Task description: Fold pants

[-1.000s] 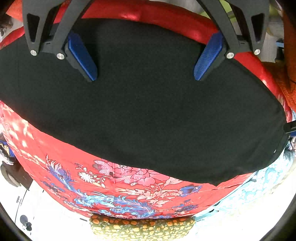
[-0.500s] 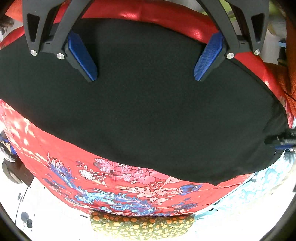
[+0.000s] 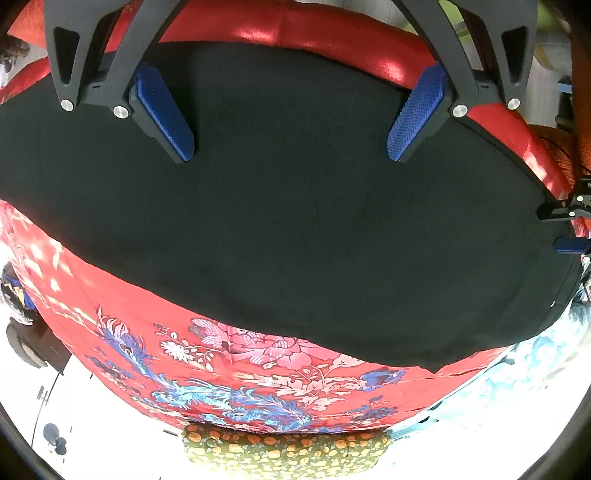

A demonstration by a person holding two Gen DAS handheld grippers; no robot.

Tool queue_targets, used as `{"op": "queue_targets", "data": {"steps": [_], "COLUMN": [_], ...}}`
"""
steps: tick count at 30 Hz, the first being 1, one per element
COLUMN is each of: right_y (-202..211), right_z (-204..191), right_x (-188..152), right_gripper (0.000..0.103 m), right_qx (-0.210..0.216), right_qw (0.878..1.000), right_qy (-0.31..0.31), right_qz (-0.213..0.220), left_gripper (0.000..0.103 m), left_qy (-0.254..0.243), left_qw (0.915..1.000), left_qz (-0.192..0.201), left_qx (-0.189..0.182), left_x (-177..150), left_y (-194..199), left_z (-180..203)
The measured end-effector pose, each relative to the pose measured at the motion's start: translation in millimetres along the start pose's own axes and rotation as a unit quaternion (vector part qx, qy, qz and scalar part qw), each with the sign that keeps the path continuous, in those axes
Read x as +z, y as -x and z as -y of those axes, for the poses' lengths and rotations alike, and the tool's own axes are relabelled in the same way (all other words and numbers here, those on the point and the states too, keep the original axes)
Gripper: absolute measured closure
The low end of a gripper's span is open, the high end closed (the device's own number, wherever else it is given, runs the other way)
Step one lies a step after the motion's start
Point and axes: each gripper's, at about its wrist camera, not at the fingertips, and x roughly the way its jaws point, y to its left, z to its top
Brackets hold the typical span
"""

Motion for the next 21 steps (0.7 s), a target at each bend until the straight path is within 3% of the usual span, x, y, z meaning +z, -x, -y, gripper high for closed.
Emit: {"op": "queue_targets", "data": {"steps": [7,9,11,14,15,17,19,21], "right_y": [0.9,0.9,1.0,1.1,1.1,1.1,1.1,1.2], "right_z": [-0.3,0.0,0.3,0.3,0.6,0.6,0.5,0.6], "right_x": [-3.2,-3.9,-4.2,-4.6,-4.8,-4.9,-4.9,-5.1], "right_gripper": [0.000,0.000,0.000,0.000,0.000,0.000,0.000,0.000], "right_qx": [-0.001,0.000,0.002,0.002,0.002,0.002,0.002,0.002], "right_qw": [1.000,1.000,1.000,1.000,1.000,1.000,1.000,1.000], "right_qy": [0.004,0.005,0.005,0.005,0.006,0.006,0.006,0.007], "right_qz": [0.013,0.016,0.017,0.019,0.019,0.020,0.020,0.021], "left_gripper": [0.019,0.023,0.024,0.009,0.009,0.009,0.010,0.018], "left_qy": [0.002,0.022,0.057,0.103,0.120,0.156,0.188,0.205], "left_qw": [1.0000,0.9994,0.9955,0.9861,0.9829,0.9780,0.9750,0.9751], "left_qz": [0.001,0.024,0.073,0.130,0.138,0.133,0.107,0.062], "left_qx": [0.001,-0.011,-0.021,0.010,0.024,0.040,0.053,0.059], "left_x": [-4.5,-6.3,-5.4,4.0,8.5,14.9,14.5,8.0], "left_y": [4.7,16.8,38.1,54.5,53.8,43.0,24.2,1.6], "left_z": [1.1,-2.5,-14.3,-39.2,-50.7,-74.6,-96.5,-107.3]}}
